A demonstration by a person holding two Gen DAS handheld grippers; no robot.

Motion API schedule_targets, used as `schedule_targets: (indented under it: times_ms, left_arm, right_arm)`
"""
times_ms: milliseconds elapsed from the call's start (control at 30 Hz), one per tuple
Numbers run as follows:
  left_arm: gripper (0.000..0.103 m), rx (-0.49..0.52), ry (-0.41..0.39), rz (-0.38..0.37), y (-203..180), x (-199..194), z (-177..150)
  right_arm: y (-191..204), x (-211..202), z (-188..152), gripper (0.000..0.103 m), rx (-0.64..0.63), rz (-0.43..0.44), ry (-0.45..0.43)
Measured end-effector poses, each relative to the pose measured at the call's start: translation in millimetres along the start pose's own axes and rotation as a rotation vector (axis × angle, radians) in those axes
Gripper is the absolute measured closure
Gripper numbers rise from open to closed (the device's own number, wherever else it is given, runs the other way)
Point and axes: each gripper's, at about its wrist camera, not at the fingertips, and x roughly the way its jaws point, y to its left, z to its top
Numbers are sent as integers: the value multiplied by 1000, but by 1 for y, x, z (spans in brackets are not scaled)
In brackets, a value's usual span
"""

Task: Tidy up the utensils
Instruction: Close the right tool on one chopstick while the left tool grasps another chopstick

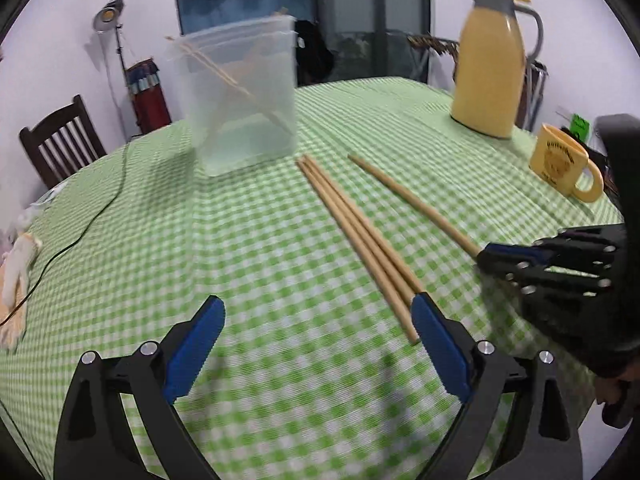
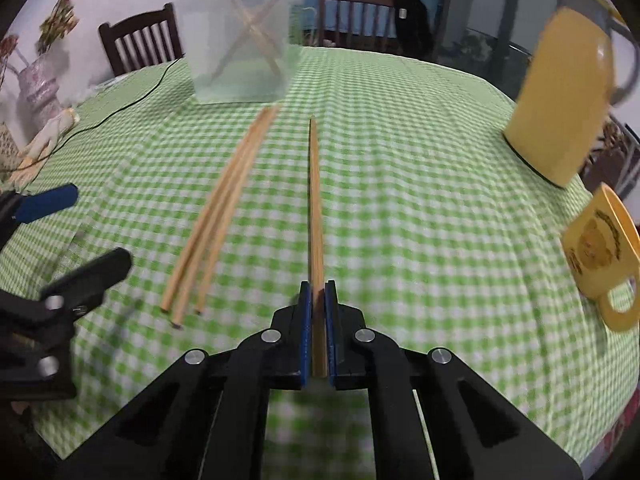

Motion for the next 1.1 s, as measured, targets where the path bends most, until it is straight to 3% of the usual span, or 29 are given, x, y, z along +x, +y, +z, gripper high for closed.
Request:
schedule_targets:
  times_ms: [67, 267, 500, 567, 633, 667, 733, 767, 833, 900, 1000, 1100]
  left_arm:
    - [15, -12, 15, -18, -4, 4, 2]
    - [27, -4, 66, 21, -11, 18, 1]
    - [28, 17, 82, 28, -22, 23, -1]
    - [34, 20, 83, 22, -24, 24, 0]
    - [53, 34, 104, 11, -24, 26, 0]
    - [58, 41, 103, -8, -24, 24, -2]
    - [85, 65, 101, -11, -25, 19, -6]
    - [93, 91, 102, -14, -26, 16, -9]
    - [97, 148, 108, 14, -29, 8, -17]
    - [98, 142, 115, 6, -23, -1, -25]
    - [99, 72, 128, -22, -5, -17, -38]
    - [99, -34, 160, -99, 13, -31, -52]
  right_arm:
    - [-7, -5, -4, 96, 13, 2, -7]
    - [-18, -17, -14, 96, 22, 17, -33]
    - [-12, -12, -15, 96, 13, 42, -42]
    - [-8, -11, -16, 96, -7, 43, -43]
    - [-5, -10, -19, 96, -22, 37, -40]
    - [-5, -9, -20, 96, -26, 35, -38]
    - [-4, -10, -22, 96, -38, 28, -47]
    - [-3, -10, -22, 96, -46, 24, -50]
    - [-1, -11, -23, 96, -60, 18, -53]
    - [2, -12, -25, 96, -81, 21, -55]
    - [9, -19, -30, 96, -87, 65, -61]
    - [19, -26, -38, 96, -108, 85, -64]
